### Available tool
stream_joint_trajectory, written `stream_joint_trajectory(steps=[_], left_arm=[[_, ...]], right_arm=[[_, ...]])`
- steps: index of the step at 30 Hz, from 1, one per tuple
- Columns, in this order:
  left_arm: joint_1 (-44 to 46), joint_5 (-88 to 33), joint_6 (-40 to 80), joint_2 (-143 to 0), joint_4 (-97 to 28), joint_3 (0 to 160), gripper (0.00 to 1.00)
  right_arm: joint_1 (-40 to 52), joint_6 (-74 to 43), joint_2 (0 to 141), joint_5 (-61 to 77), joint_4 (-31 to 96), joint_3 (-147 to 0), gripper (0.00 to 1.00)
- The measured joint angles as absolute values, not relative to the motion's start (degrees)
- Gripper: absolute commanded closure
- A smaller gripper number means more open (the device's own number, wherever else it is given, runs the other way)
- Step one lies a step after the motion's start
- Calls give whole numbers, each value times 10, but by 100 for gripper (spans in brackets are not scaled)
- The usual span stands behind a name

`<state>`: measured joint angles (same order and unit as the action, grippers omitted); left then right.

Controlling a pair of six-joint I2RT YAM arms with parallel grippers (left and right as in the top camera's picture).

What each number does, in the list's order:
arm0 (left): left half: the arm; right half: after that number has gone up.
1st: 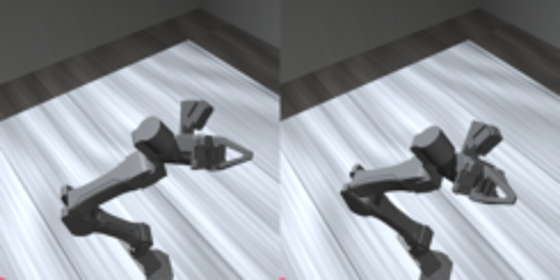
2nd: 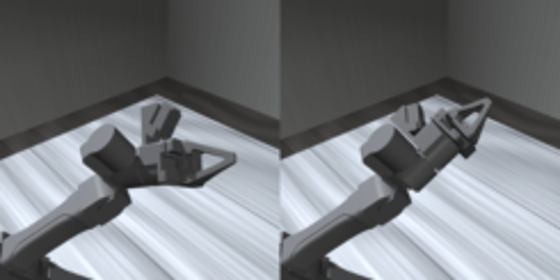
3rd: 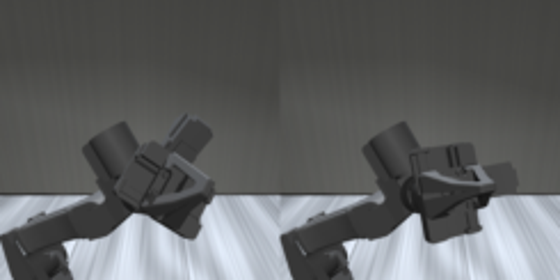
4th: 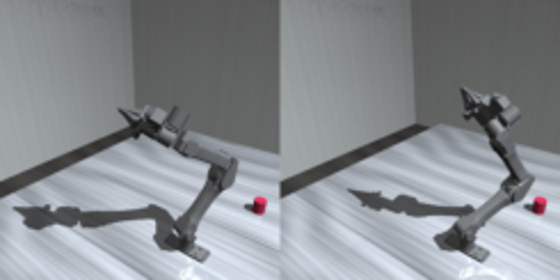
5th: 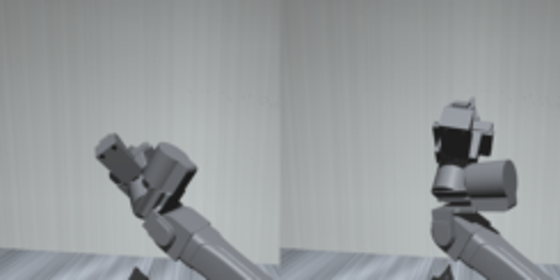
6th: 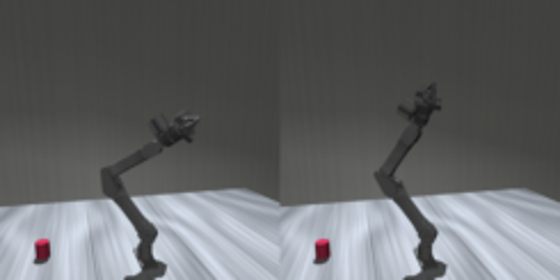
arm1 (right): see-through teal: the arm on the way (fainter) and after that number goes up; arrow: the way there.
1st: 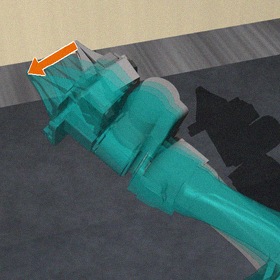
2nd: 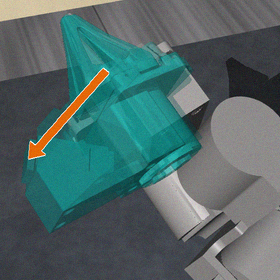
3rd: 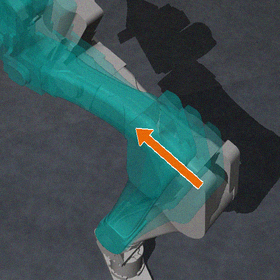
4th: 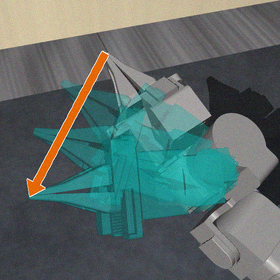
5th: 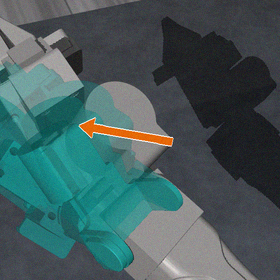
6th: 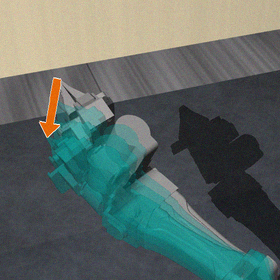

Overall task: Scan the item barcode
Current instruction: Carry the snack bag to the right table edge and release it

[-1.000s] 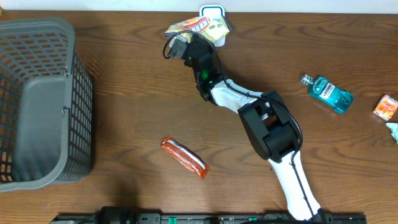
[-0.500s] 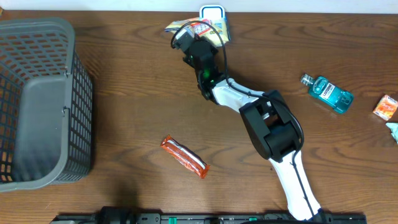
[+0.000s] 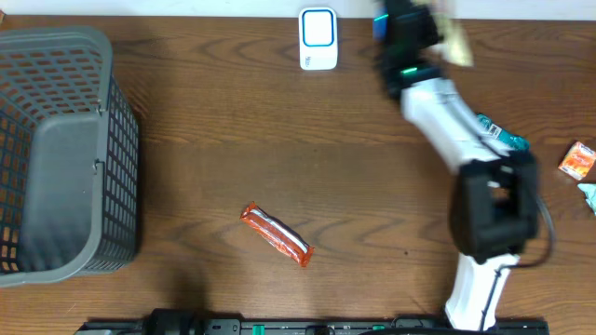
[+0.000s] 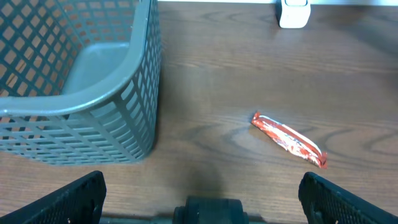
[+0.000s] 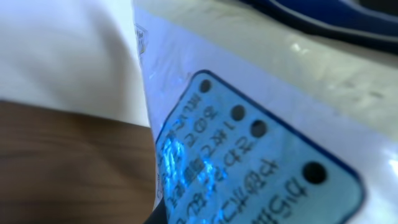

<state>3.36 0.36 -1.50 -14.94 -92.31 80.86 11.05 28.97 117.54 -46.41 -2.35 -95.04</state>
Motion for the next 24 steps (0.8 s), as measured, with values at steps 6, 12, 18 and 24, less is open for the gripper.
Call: stream_joint_trajectory(steps=[6, 12, 18, 24], left_arm=[[34, 4, -15, -149, -923, 808, 1], [34, 4, -15, -149, -923, 808, 1], [34, 4, -15, -149, -923, 809, 1], [34, 4, -15, -149, -923, 809, 1]], right_arm=[[-32, 288, 1169, -470, 97, -958, 99], [-132, 209, 1200, -407, 219, -956, 95], [-186, 106, 1227, -342, 261, -955, 41], [-193, 65, 1215, -329, 268, -955, 1]])
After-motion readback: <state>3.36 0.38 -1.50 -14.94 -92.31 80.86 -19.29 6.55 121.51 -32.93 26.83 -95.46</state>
